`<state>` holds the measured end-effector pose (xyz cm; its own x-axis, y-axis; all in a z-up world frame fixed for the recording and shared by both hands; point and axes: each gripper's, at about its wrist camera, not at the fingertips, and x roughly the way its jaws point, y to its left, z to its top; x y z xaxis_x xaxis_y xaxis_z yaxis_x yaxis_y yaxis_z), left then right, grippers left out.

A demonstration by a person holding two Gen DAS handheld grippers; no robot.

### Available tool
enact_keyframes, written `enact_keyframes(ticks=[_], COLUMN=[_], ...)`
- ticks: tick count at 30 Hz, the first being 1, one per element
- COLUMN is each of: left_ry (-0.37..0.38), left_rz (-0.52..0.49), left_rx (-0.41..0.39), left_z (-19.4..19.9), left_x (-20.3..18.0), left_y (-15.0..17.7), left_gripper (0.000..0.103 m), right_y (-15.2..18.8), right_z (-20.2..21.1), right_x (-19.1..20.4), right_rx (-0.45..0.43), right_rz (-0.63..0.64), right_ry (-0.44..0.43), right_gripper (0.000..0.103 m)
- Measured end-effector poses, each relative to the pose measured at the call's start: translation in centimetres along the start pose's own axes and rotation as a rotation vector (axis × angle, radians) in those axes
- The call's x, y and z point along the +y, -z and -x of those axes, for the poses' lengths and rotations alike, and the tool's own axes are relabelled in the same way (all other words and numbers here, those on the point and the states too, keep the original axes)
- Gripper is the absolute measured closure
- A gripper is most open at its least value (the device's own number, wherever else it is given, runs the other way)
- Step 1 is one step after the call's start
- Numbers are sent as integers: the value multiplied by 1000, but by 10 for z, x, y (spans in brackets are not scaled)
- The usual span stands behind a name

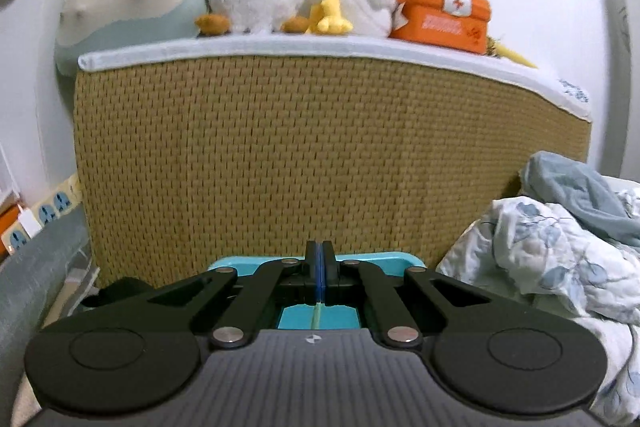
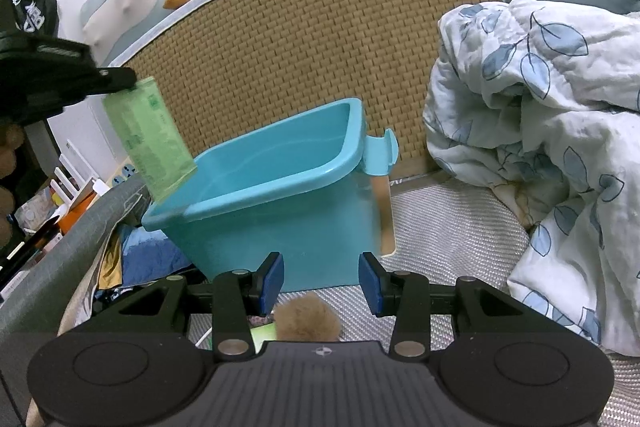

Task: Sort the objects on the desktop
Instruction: 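Lift the green tissue packet with the left gripper over the teal bin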

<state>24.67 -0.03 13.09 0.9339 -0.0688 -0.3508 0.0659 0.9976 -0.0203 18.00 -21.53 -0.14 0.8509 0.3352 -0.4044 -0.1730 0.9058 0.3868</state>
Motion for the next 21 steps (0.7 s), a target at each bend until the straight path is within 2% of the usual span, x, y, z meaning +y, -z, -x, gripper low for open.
enact_keyframes(ticks=[9,21], left_ry=[-49,-71], left_rz=[-9,-7], left_rx=[46,132], left_z=[-38,-76], left_x=[-11,-14], left_y=[-4,13], left_gripper=[102,102], right_y=[-1,-2], right_z=[-1,-3], right_x=[2,0], right_rx=[2,6], right_rz=[-16,-40], right_ry=[-16,-25], right_gripper=[57,57])
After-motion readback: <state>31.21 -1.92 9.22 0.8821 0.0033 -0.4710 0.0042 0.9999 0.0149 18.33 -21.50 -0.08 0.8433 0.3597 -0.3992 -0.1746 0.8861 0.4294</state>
